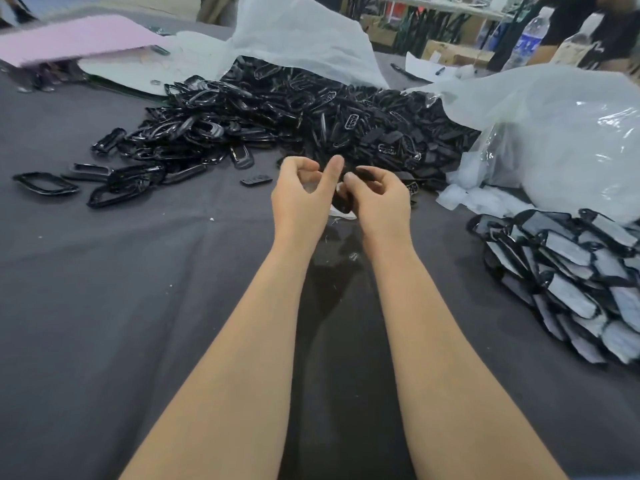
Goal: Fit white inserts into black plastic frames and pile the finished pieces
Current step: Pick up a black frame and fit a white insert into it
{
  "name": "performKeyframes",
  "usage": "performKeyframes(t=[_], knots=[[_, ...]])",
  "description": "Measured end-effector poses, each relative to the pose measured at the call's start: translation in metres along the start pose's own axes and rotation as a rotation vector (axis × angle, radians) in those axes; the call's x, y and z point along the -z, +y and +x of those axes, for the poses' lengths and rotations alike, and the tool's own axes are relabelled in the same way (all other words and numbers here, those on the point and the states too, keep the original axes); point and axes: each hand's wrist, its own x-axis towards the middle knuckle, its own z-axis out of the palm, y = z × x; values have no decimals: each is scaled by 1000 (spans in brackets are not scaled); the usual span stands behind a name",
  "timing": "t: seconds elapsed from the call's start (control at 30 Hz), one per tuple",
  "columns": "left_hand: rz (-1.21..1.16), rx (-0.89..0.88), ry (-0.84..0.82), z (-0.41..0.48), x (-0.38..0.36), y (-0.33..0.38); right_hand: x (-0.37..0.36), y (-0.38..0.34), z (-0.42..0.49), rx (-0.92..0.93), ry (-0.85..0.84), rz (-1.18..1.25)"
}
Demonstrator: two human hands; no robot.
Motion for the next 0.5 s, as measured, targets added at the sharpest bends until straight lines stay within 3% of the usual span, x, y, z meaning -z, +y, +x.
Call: performKeyframes(t=[0.1,0.17,0.33,0.5], knots=[[210,-65,-169,2,-2,0,2,0,2,-3,128,102],[262,-79,-171,3,-2,-1,3,0,2,2,132,127],[7,90,-23,5,2,-1,8,-2,4,54,173,65],[-77,85,32,7,5,-1,8,-5,-1,122,116,-67]])
